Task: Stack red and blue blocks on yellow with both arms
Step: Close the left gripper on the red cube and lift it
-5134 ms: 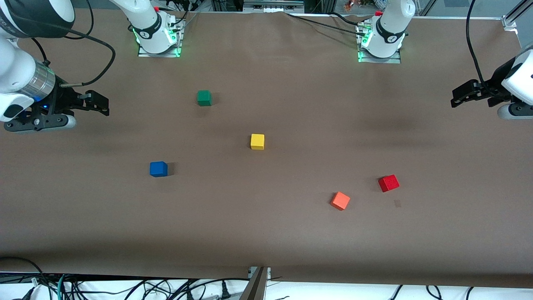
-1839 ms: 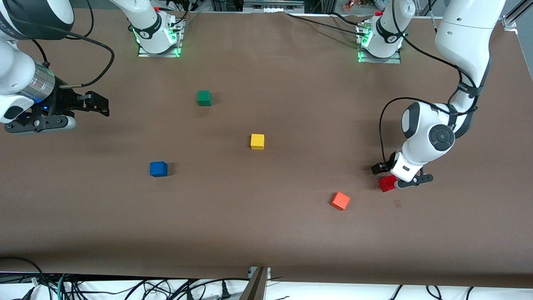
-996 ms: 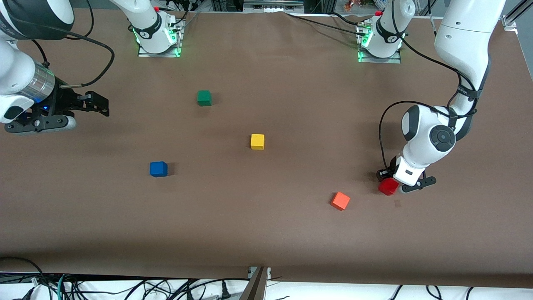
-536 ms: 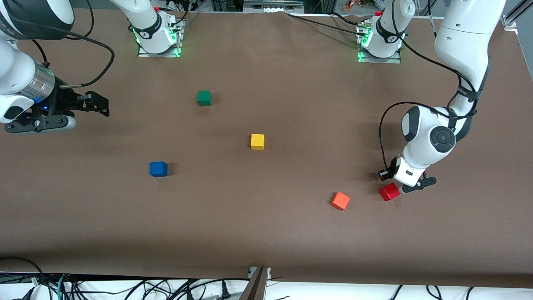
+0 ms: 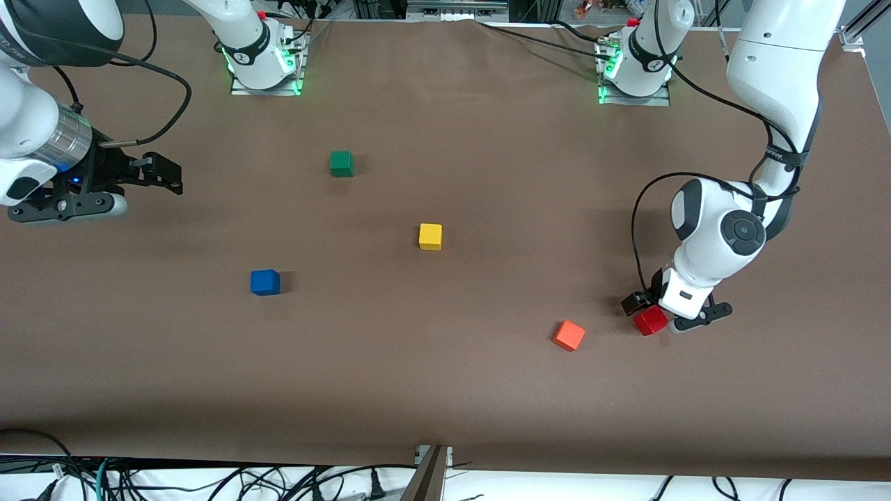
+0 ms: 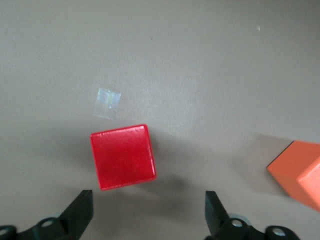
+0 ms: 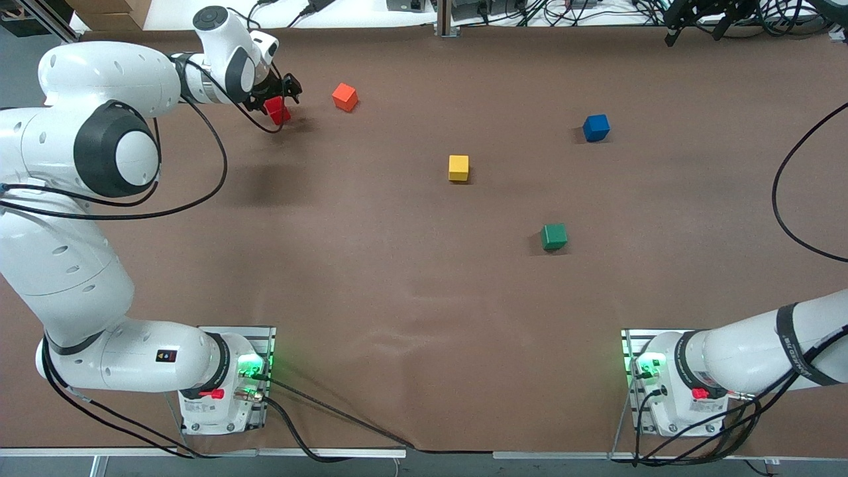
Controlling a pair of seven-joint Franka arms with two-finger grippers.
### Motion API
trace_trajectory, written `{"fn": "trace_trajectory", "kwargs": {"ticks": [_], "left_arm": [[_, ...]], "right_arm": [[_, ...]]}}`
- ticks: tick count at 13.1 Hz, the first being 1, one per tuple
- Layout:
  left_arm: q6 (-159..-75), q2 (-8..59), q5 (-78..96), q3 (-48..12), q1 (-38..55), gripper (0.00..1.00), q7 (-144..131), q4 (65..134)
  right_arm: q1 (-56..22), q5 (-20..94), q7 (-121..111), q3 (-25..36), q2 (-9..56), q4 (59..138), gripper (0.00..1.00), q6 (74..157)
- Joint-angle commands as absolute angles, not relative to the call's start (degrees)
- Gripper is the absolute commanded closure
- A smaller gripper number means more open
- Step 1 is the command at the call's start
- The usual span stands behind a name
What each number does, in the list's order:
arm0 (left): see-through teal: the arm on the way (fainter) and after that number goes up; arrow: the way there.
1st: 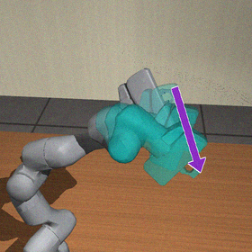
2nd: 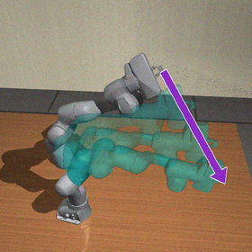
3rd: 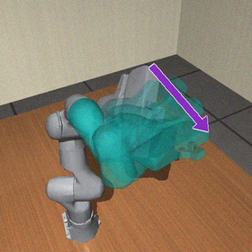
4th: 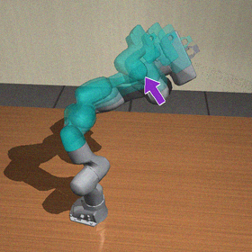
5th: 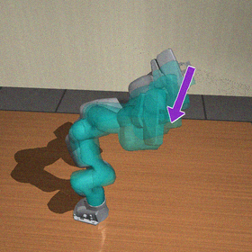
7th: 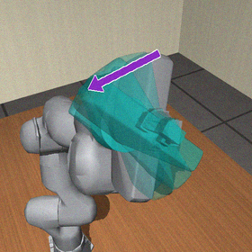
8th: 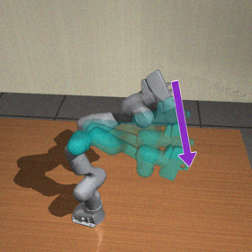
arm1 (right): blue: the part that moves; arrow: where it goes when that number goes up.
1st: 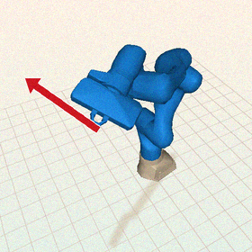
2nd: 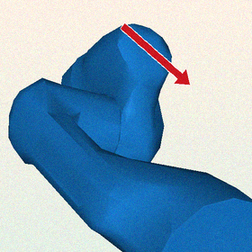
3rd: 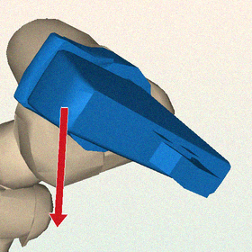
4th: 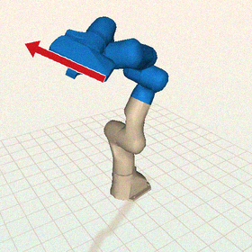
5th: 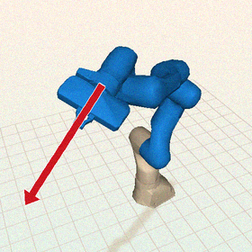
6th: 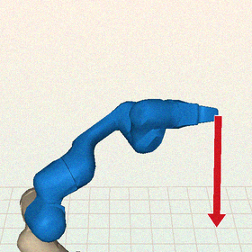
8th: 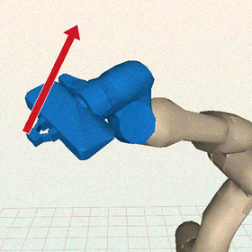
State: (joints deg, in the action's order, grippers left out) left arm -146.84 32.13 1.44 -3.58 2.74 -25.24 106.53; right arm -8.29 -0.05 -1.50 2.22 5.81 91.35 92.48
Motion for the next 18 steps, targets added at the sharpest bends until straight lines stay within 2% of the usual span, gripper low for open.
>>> {"fn": "trace_trajectory", "kwargs": {"ticks": [1,13,14,15,16,18], "left_arm": [[-146.4,35.3,2.6,-3.5,2.4,0.00,-26.7,102.7],[-146.7,39.0,2.4,-2.1,1.5,0.00,-27.8,98.9],[-146.7,39.1,2.4,-1.7,1.5,0.11,-27.7,98.9],[-146.8,39.1,2.4,-1.5,1.5,0.35,-27.8,98.9],[-146.7,39.1,2.2,-1.5,1.5,0.54,-27.8,99.0],[-146.7,39.0,2.1,-1.5,1.5,0.76,-27.9,99.0]], "right_arm": [[-7.6,0.9,-2.6,1.8,6.1,90.4,0.00,92.2],[-7.6,0.9,-2.6,1.8,6.1,90.4,0.00,92.2],[-7.6,0.9,-2.6,1.8,6.1,90.4,0.00,92.2],[-7.6,0.9,-2.6,1.8,6.1,90.4,0.00,92.2],[-7.6,0.9,-2.6,1.8,6.1,90.4,0.00,92.2],[-7.6,0.9,-2.6,1.8,6.1,90.4,0.00,92.2]]}}
